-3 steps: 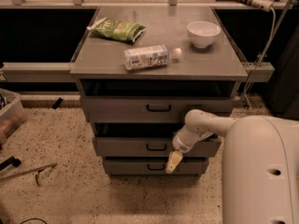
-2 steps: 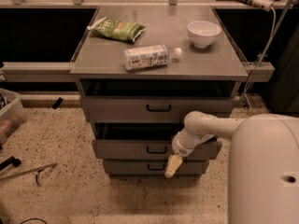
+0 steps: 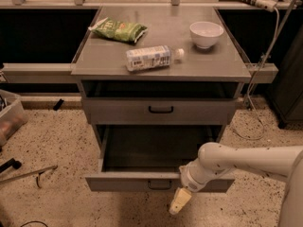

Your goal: Open middle drawer

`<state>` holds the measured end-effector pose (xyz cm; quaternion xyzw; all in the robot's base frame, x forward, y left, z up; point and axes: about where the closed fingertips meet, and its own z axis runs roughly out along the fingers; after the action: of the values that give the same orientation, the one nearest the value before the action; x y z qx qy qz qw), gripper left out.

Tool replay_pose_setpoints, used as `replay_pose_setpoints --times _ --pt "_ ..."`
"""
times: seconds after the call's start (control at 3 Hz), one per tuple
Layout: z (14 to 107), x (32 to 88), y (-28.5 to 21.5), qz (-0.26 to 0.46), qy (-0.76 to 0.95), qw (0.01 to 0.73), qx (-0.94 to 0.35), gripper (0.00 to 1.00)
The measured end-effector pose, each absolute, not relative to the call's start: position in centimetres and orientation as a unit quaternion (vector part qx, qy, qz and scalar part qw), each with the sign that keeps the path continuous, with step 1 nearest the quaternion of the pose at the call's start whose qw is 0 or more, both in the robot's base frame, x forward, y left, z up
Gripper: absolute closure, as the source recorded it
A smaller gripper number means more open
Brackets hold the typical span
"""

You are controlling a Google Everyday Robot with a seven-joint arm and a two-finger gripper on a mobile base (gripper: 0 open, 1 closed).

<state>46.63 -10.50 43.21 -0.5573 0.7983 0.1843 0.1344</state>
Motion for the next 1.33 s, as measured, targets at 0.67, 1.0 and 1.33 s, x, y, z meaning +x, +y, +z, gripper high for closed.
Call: replay_pose_setpoints --times 0.67,1.0,1.33 --pt "42.9 46.7 -10.1 0.183 0.797 0.132 -0.561 0.00" --pt "42.8 43.1 -10.6 0.197 0.801 0.109 -0.554 0.00" --pt "42.8 43.1 -10.6 0.197 0.801 0.109 -0.554 0.00"
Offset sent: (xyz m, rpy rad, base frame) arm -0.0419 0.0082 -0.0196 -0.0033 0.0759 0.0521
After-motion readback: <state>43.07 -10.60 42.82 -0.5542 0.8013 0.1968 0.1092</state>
